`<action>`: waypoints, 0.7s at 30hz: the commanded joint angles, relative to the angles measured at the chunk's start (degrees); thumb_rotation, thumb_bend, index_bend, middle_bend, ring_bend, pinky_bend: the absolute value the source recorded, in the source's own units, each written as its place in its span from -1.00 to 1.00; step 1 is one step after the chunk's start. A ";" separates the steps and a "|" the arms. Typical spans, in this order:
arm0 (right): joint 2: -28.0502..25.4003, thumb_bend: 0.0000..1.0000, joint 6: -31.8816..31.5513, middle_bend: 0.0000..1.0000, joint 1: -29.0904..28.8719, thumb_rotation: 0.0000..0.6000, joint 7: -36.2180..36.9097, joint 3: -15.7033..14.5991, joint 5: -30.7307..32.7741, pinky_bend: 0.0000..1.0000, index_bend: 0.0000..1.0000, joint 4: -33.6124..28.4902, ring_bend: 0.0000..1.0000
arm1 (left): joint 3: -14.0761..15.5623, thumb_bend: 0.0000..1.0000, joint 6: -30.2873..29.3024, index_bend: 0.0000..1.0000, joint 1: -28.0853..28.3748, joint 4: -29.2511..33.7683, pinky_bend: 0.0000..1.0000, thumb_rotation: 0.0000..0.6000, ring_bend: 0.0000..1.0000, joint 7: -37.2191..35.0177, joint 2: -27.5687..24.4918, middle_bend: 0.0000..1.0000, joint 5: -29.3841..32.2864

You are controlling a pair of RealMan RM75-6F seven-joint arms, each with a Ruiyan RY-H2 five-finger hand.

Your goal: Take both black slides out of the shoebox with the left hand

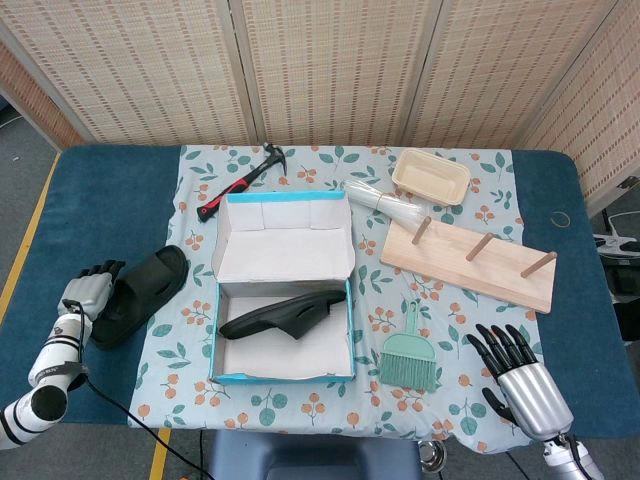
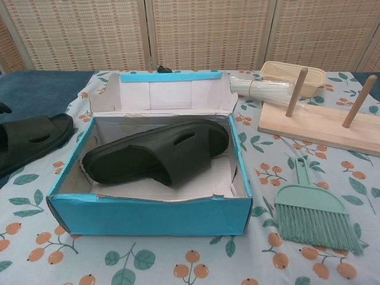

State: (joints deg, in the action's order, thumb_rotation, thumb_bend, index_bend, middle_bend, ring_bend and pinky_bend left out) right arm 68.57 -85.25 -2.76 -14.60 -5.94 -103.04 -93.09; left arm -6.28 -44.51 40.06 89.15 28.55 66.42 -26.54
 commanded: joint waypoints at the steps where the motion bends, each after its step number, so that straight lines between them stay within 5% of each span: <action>1: -0.01 -0.53 -0.05 -1.00 0.05 1.00 -0.03 -0.01 -0.01 -1.00 -1.00 0.00 -1.00 | -0.59 -0.13 -0.84 -1.00 -0.02 3.14 -0.87 1.00 -1.00 -2.12 -2.14 -1.00 -2.32; 9: 0.31 -0.53 0.31 -1.00 -0.06 1.00 -0.42 0.12 0.20 -1.00 -1.00 0.11 -1.00 | -7.25 -0.13 -2.17 -1.00 -7.36 19.76 -0.86 1.00 -1.00 -23.82 -10.12 -1.00 -25.82; 14: -0.01 -0.52 -0.36 -1.00 0.14 1.00 0.20 0.30 0.35 -1.00 -1.00 -0.06 -1.00 | -10.22 -0.13 2.61 -1.00 -11.15 27.34 -0.72 1.00 -1.00 -45.99 -11.69 -1.00 -41.94; 17: -0.41 -0.53 -1.02 -1.00 0.27 1.00 1.15 0.59 0.61 -1.00 -1.00 -0.16 -1.00 | -9.06 -0.13 2.45 -1.00 -11.28 27.16 -0.74 1.00 -1.00 -49.29 -10.26 -1.00 -49.37; 21: -0.17 -0.53 -2.27 -1.00 0.70 1.00 0.61 1.34 1.01 -1.00 -1.00 0.11 -1.00 | -7.03 -0.14 0.00 -1.00 -10.02 24.68 -0.77 1.00 -1.00 -44.79 -4.17 -1.00 -51.42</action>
State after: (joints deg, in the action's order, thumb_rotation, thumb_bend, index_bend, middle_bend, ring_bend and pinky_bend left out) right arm 68.31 -87.32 -2.20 -13.80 -4.78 -102.15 -93.07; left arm -14.03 -43.82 30.60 113.48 -19.45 58.13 -75.35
